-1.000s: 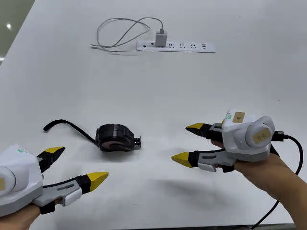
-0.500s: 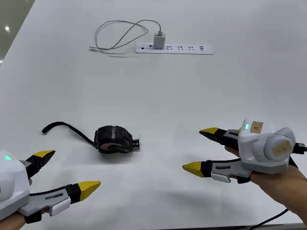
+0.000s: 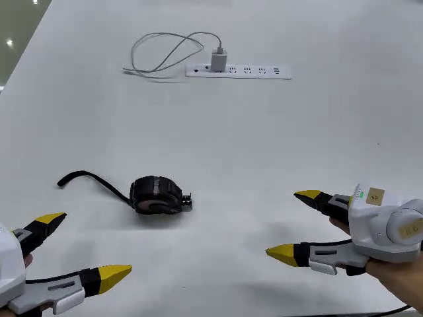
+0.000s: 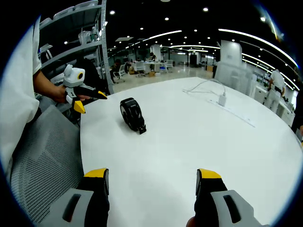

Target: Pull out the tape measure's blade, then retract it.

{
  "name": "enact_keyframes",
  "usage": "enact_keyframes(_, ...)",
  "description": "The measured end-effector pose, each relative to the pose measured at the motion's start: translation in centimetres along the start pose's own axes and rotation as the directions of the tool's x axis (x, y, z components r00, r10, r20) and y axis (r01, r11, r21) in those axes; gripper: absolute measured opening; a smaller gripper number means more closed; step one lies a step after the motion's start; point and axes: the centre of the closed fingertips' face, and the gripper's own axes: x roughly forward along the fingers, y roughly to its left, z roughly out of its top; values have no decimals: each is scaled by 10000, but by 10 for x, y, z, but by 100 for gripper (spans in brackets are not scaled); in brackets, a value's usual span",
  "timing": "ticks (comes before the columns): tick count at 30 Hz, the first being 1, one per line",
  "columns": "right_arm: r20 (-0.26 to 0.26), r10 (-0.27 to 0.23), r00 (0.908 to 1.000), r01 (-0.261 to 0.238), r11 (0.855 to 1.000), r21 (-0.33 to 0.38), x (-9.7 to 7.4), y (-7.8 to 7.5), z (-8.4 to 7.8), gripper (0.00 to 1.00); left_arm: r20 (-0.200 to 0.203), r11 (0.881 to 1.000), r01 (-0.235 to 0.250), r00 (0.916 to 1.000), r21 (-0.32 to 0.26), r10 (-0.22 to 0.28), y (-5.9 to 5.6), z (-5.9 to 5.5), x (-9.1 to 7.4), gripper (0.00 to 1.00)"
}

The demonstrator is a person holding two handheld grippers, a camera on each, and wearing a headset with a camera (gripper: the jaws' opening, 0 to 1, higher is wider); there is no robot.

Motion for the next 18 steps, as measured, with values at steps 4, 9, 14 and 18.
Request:
enact_keyframes(4, -148, -53, 9999, 54, 10000, 84, -4, 2, -10, 74, 1, 10000, 17, 10000, -2, -17, 1, -4, -3, 92)
enact_keyframes(9, -118, -171, 9998, 174, 9995, 253, -9, 2, -16, 81, -29, 10000, 42, 10000, 71, -42, 1, -8, -6, 93)
enact_keyframes(14, -134, -304, 9994, 309, 9989, 358, -13, 1, -21, 87, -196, 9996, 65, 9998, 268, -60, 2, -14, -8, 93)
enact_keyframes(18, -105, -392, 9992, 395, 9985, 378, -16, 1, -22, 91, -227, 9993, 59, 9997, 376, -51, 4, -16, -10, 95)
